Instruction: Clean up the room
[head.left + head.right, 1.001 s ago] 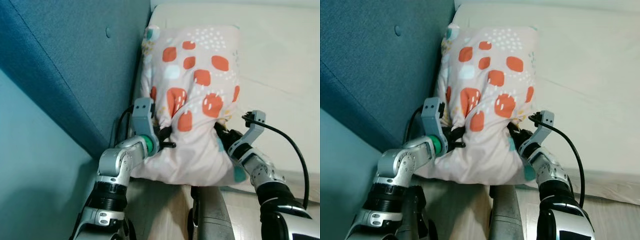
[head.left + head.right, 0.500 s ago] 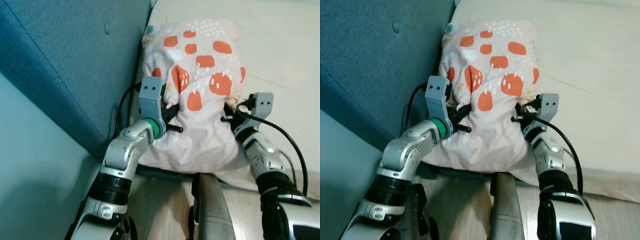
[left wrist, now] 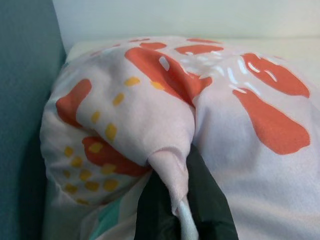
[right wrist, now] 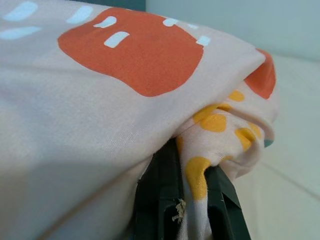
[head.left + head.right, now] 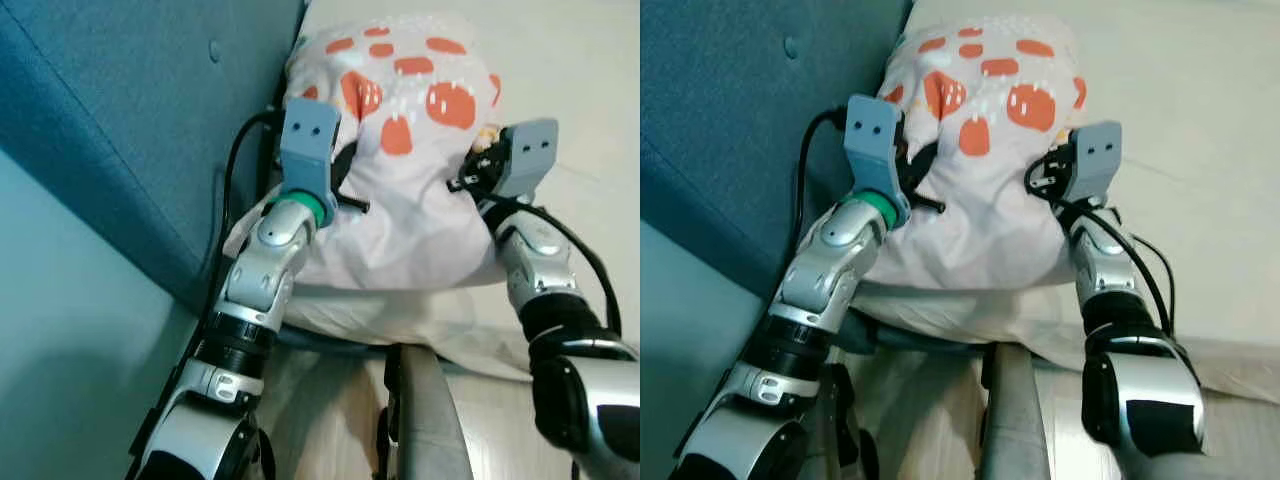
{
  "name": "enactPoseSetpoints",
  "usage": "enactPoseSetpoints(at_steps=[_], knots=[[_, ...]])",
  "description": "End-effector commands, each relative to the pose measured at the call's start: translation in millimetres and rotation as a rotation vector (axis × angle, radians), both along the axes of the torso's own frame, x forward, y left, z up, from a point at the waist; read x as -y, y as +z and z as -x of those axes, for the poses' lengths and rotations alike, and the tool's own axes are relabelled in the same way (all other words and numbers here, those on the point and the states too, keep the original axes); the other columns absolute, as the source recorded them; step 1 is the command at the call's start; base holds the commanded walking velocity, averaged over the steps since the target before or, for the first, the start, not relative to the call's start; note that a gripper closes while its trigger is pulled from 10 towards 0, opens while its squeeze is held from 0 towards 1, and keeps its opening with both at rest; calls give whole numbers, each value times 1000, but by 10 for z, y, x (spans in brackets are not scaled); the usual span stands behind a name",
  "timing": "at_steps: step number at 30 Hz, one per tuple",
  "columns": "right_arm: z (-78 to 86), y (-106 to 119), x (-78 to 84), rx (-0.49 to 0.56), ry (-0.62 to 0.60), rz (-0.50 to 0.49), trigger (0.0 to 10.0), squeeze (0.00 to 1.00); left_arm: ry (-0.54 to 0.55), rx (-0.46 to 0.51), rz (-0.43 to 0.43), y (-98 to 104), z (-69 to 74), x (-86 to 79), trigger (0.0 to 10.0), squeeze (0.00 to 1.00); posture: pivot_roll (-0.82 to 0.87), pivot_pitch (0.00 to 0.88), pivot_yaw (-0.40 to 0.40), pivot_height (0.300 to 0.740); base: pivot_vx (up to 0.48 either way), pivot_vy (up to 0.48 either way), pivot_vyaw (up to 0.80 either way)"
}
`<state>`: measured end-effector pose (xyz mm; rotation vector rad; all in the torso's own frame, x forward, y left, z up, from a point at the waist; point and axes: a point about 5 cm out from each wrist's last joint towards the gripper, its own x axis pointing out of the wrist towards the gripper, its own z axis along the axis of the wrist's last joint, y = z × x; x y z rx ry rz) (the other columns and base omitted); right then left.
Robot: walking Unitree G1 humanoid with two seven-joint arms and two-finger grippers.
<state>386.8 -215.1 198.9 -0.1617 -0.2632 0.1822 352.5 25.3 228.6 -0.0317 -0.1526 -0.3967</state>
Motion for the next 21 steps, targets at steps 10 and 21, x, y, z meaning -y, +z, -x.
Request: enactPoseSetpoints(at_steps=[10,21], knots=[[98,-599,97,-263,-148,-129,0,0,-52,-59,-152,-353,50,288,0,0,-8,201,105,575,0,0,0],[164,-893,85,-419,-226,-470,0,0,13,-91,-200,-410,-47,310,0,0,-8,178,106,575,0,0,0]])
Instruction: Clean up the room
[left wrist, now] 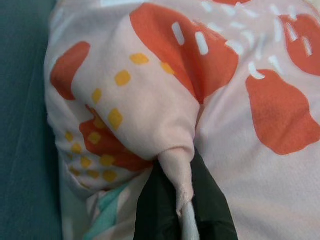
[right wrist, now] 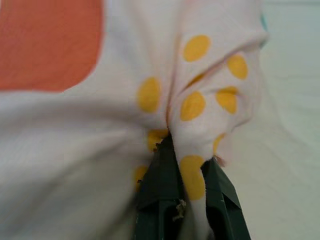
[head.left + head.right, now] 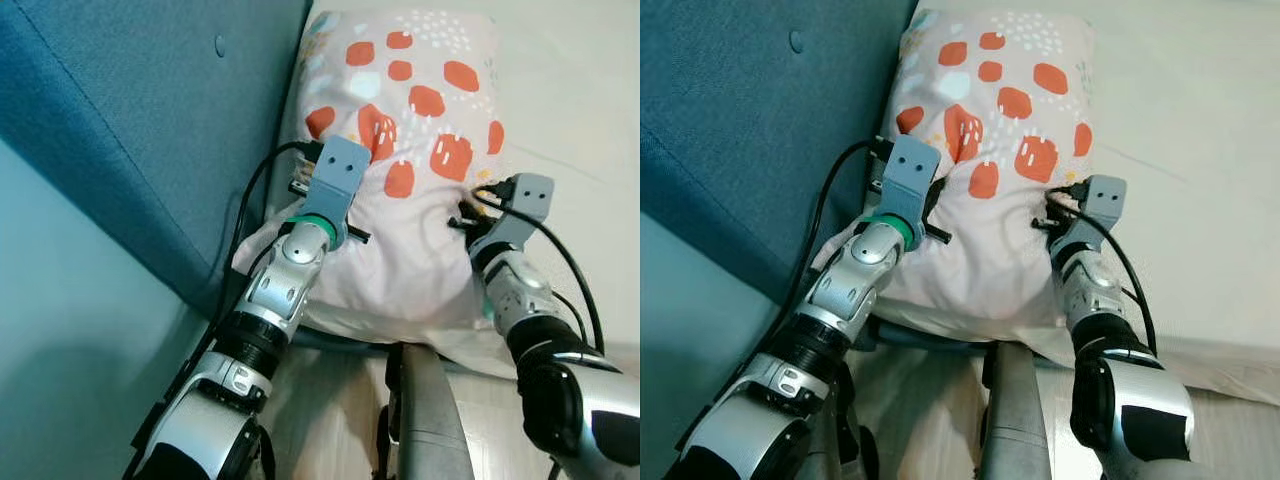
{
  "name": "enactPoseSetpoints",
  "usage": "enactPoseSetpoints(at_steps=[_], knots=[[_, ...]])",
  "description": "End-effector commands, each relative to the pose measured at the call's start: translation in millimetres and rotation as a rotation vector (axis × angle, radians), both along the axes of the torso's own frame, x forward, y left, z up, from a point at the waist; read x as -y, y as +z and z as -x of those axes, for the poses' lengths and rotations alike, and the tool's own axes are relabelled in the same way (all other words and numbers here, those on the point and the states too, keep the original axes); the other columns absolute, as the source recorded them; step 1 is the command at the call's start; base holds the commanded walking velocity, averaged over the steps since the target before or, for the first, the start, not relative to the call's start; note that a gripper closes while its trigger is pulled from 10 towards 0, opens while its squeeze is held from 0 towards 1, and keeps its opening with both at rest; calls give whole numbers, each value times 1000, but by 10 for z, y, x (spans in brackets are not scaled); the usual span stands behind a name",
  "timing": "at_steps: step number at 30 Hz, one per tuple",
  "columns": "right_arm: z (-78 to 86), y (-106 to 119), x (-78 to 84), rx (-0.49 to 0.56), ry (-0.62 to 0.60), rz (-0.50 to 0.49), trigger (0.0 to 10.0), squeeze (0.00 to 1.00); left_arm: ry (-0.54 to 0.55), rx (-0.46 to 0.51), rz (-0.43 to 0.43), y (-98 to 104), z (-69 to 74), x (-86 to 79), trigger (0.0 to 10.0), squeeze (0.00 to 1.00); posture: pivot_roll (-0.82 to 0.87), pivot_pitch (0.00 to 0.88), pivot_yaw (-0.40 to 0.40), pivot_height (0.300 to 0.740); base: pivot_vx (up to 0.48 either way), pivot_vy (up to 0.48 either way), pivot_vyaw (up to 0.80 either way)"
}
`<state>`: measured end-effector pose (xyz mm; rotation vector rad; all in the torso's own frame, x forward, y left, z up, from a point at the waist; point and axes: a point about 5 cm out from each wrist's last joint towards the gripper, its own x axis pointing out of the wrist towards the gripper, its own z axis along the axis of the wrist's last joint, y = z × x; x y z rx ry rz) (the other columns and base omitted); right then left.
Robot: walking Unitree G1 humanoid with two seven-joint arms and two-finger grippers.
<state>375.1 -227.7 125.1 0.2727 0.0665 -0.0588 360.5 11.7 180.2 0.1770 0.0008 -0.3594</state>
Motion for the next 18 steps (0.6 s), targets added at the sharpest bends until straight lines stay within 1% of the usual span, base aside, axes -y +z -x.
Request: enactPoseSetpoints(at_steps=[1,3,5,6,7,11,12,13,17,18], knots=[[29,-120,-35,-58,-16,-55,0,0,-35,20,33,82,22,168,0,0,-8,176,105,575,0,0,0],[18,-97,-36,-51,-14,-57,0,0,-36,22,33,81,17,163,0,0,-8,175,105,575,0,0,0],[6,-68,-30,-43,-12,-50,0,0,-37,2,23,30,17,140,0,0,-6,169,102,575,0,0,0],[6,-63,-23,-41,-14,-44,2196,0,-35,-12,18,-3,19,125,0,0,-6,168,101,575,0,0,0],[6,-56,-21,-34,-12,-41,10000,0,-27,-22,5,-41,22,104,10000,0,-7,165,100,575,0,0,0],[11,-53,-28,-21,-5,-29,10000,0,-17,-27,-8,-85,26,68,10000,0,-9,162,100,575,0,0,0],[15,-62,-49,-16,10,-33,10000,0,-4,-19,-16,-97,19,45,10000,725,-11,159,98,575,0,0,0],[19,-72,-70,-11,24,-39,10000,0,1,-17,-15,-104,12,31,10000,1000,-12,156,97,575,0,0,0],[26,-88,-100,-7,46,-45,10000,0,9,-7,-15,-107,-3,16,10000,1000,-12,155,96,575,0,0,0],[45,-124,-121,-9,69,-56,10000,0,13,12,-15,-84,-11,4,10000,1000,-14,146,89,575,0,0,0]])
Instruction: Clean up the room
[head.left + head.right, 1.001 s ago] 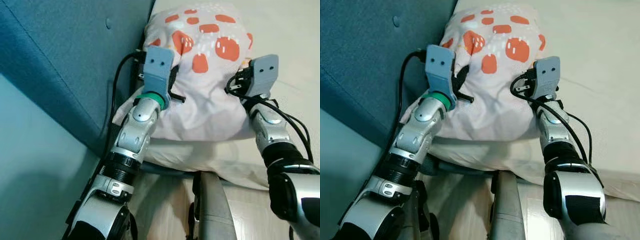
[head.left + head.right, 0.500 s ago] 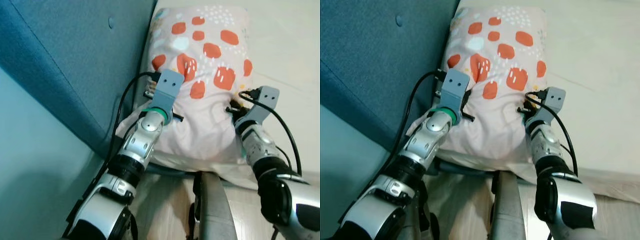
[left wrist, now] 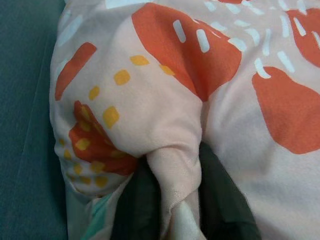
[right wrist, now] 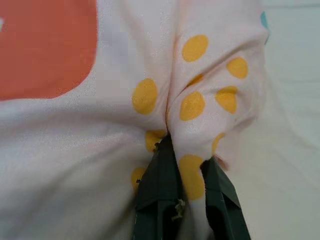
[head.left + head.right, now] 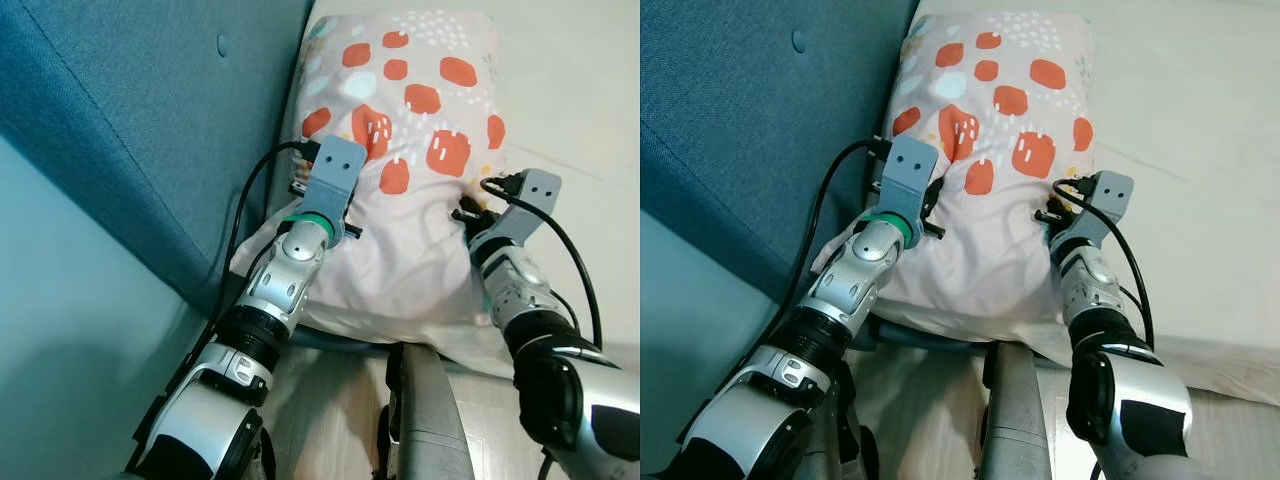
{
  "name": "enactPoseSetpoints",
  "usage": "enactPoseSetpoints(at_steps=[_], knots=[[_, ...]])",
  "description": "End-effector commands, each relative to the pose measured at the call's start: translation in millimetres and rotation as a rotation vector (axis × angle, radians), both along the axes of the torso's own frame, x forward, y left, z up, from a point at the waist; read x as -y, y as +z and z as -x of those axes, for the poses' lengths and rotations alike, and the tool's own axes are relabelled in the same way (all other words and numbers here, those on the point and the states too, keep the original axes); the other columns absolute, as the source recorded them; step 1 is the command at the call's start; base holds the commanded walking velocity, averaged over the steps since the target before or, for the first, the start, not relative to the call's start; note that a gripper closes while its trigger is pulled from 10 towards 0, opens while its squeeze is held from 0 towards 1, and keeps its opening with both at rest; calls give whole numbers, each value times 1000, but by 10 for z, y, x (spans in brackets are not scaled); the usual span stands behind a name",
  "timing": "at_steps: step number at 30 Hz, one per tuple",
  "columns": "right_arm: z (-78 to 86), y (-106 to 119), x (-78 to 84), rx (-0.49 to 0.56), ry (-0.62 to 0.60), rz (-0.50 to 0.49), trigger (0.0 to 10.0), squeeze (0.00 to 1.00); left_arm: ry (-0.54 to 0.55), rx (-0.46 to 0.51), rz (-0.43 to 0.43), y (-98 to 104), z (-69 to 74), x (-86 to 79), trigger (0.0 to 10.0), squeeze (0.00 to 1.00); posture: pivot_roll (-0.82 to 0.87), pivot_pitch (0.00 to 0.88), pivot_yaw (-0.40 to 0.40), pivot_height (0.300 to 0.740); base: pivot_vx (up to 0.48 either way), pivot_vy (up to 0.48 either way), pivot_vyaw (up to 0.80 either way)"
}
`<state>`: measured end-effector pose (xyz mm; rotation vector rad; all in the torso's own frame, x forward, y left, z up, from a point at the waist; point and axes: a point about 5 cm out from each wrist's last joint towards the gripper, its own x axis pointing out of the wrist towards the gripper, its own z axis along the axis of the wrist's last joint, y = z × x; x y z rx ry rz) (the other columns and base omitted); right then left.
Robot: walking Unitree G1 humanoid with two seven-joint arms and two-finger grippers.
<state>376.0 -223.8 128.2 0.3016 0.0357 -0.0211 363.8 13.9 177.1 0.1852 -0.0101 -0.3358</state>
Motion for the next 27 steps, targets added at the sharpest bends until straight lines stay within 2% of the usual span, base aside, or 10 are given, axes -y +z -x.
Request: enactPoseSetpoints(at_steps=[1,9,10,12,13,14,15,16,21,27], knots=[[89,-209,-92,-46,52,-35,10000,1000,-11,27,-3,-18,29,8,10000,1000,-17,144,86,575,0,0,0],[240,-392,-117,-41,49,-76,10000,1000,-25,130,30,141,105,-122,10000,1000,-22,134,79,575,0,0,0],[290,-434,-137,-36,34,-93,10000,1000,-51,148,38,179,151,-164,10000,639,-25,134,80,575,0,0,0],[325,-458,-151,-32,24,-104,10000,1000,-70,159,43,202,184,-190,10000,639,-25,134,80,575,0,0,0],[471,-539,-159,-22,-40,-131,10000,1000,-149,185,67,262,316,-276,10000,0,-27,135,84,575,0,0,0],[550,-567,-137,-13,-82,-132,10000,608,-195,172,81,263,391,-309,10000,0,-30,134,91,575,0,0,0],[602,-582,-121,-6,-110,-131,10000,608,-227,161,90,261,442,-328,10000,0,-30,134,91,575,0,0,0],[639,-585,-84,0,-142,-113,10000,0,-259,142,80,240,488,-351,10000,0,-36,132,96,575,0,0,0],[740,-598,105,-23,-245,-95,10000,0,-264,121,-58,119,556,-477,10000,0,-40,125,93,575,0,0,0],[847,-497,152,45,-223,-2,10000,0,-171,182,24,252,538,-584,10000,0,-46,113,79,575,0,0,0]])
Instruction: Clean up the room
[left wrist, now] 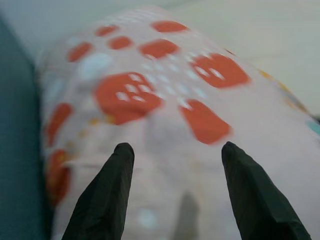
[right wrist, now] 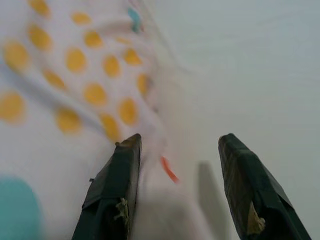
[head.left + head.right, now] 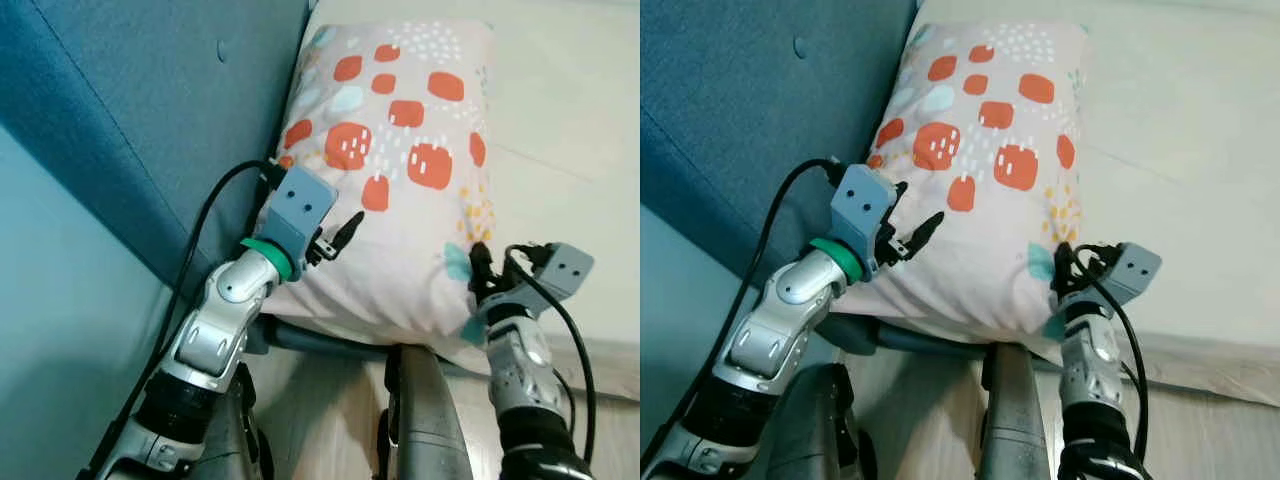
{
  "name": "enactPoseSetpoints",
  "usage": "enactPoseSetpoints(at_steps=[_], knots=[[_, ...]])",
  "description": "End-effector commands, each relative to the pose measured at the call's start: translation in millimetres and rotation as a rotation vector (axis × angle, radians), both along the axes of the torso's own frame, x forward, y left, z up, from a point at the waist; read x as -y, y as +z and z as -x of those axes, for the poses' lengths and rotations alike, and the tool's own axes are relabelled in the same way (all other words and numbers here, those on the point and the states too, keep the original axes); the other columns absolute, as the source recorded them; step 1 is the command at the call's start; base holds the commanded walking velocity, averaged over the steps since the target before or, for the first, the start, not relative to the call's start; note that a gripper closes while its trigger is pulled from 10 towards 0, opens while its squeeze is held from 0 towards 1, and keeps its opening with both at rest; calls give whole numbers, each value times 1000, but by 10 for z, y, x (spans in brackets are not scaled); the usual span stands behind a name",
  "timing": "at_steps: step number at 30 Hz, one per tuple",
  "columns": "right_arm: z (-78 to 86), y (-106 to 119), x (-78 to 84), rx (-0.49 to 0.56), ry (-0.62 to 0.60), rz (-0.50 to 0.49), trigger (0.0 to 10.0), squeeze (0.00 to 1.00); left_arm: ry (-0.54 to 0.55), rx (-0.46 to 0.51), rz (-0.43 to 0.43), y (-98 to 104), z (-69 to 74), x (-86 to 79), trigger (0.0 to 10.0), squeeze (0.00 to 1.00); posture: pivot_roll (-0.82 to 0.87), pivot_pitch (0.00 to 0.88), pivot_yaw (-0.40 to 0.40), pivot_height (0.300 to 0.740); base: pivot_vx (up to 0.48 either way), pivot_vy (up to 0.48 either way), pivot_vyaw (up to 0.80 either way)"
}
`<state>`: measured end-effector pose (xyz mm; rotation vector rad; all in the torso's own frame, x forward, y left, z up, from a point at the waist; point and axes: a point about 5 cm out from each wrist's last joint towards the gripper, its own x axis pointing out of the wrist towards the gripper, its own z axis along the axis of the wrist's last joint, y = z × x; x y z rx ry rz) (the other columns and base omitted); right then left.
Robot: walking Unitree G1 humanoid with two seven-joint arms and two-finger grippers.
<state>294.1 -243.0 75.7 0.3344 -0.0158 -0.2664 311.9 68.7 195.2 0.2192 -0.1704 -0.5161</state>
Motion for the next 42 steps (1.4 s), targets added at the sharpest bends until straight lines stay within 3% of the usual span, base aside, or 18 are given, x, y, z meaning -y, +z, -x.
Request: enactPoseSetpoints(at_steps=[1,4,7,9,12,14,24,30,41,42], knots=[[30,58,-49,52,35,42,10000,0,24,41,49,88,20,-36,10000,0,-46,113,79,575,0,0,0],[63,411,-199,234,124,162,10000,0,29,87,149,254,68,-56,10000,0,-55,104,78,575,0,0,0],[59,534,-255,278,143,214,10000,0,27,114,167,311,91,-52,10000,0,-65,96,76,575,0,0,0],[27,749,-339,348,175,348,10000,0,12,142,189,402,124,-19,10000,0,-69,79,66,575,0,0,0],[11,866,-370,397,183,399,10000,0,1,152,193,436,132,10,10000,0,-67,69,60,580,0,0,0],[-66,1140,-448,480,196,510,10000,0,-9,119,211,411,140,72,10000,0,-69,40,45,595,0,0,0],[-128,1085,-640,458,269,472,10000,0,65,-1,229,141,102,13,10000,0,-63,4,32,629,0,0,0],[-129,996,-722,432,290,459,10000,0,79,-2,202,107,73,6,10000,0,-66,0,26,648,0,0,0],[-125,836,-685,370,300,471,10000,0,65,-12,185,35,43,89,10000,0,-72,0,23,687,0,0,0],[-121,776,-691,350,306,473,10000,0,73,-27,164,-51,36,83,10000,0,-71,0,25,697,0,0,0]])
